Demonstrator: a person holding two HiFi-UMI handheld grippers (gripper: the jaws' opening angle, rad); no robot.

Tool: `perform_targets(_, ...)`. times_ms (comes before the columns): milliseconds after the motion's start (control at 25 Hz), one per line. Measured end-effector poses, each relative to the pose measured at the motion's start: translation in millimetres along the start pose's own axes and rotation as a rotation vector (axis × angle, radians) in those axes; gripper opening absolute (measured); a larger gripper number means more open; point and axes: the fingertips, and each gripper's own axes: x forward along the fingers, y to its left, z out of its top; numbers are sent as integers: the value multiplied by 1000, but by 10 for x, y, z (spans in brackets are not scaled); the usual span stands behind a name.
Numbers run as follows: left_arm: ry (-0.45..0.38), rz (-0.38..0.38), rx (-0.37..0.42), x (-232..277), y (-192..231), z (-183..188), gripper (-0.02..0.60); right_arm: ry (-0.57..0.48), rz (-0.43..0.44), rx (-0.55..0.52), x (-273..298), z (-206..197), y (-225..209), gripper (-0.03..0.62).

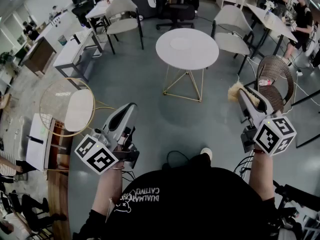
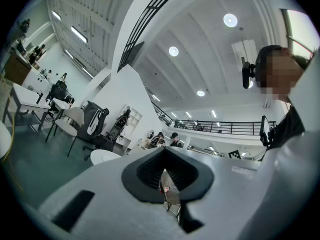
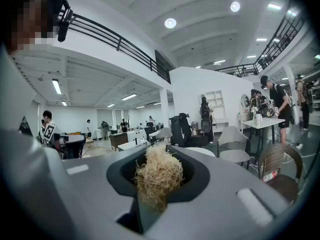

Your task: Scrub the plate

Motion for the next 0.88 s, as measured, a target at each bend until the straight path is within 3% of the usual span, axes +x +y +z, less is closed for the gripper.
perform_targets(480, 29, 2, 12, 208, 81, -57, 3, 26, 7, 15, 123, -116, -160, 86)
perform_targets(680, 59, 31, -7, 472, 274, -205, 3, 40, 31, 84, 362, -191, -448, 89)
perform_targets(880, 54, 45, -3, 1001, 499, -154, 2, 75, 58, 68, 827, -139, -870, 89)
